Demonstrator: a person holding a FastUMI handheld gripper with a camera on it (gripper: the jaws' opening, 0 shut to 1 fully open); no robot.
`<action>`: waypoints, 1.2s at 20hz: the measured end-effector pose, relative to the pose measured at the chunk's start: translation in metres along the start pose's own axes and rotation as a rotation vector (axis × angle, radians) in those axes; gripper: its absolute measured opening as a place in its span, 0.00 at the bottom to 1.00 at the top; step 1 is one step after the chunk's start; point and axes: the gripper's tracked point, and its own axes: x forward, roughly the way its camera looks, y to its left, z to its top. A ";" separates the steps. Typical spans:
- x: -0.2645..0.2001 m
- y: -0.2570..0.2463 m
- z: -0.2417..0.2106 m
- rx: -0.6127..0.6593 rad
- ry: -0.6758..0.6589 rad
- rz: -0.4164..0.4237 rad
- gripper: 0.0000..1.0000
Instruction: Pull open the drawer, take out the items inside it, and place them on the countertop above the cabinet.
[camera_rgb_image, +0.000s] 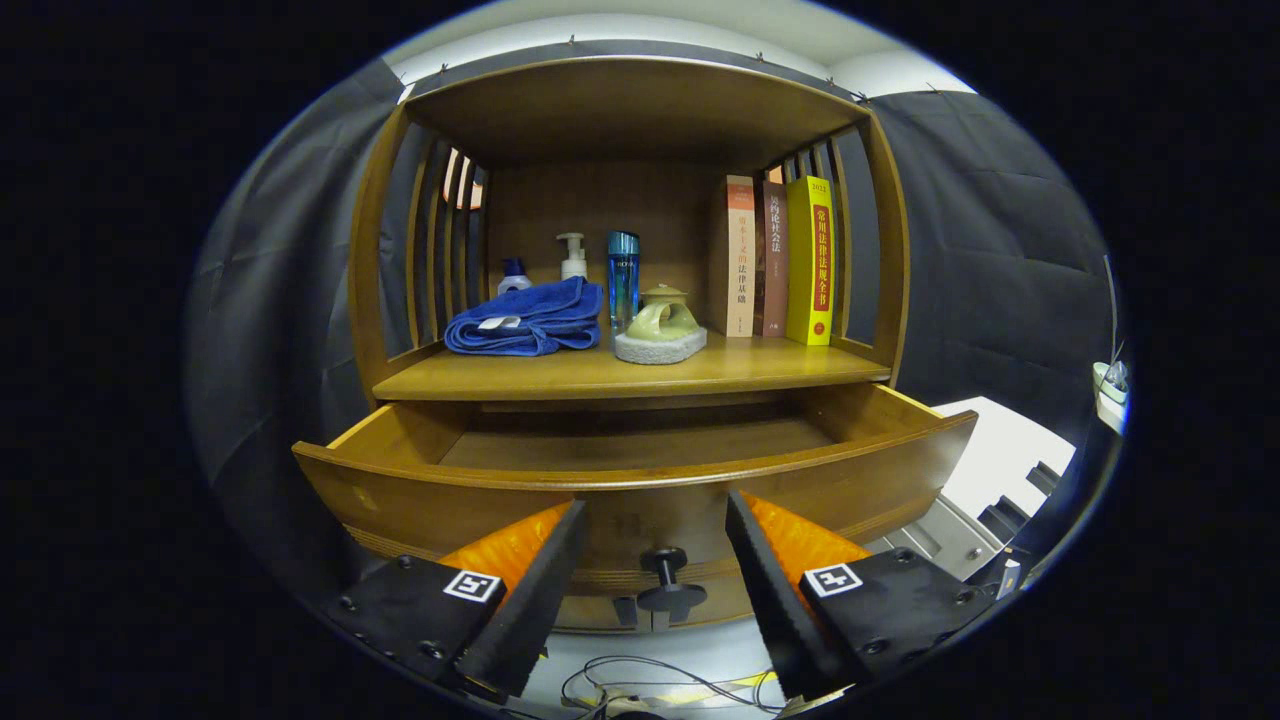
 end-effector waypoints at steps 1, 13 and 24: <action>0.005 0.000 0.001 0.006 -0.003 -0.002 0.95; 0.063 0.001 0.003 -0.026 0.009 -0.005 0.95; 0.104 0.005 0.008 -0.036 0.015 -0.023 0.95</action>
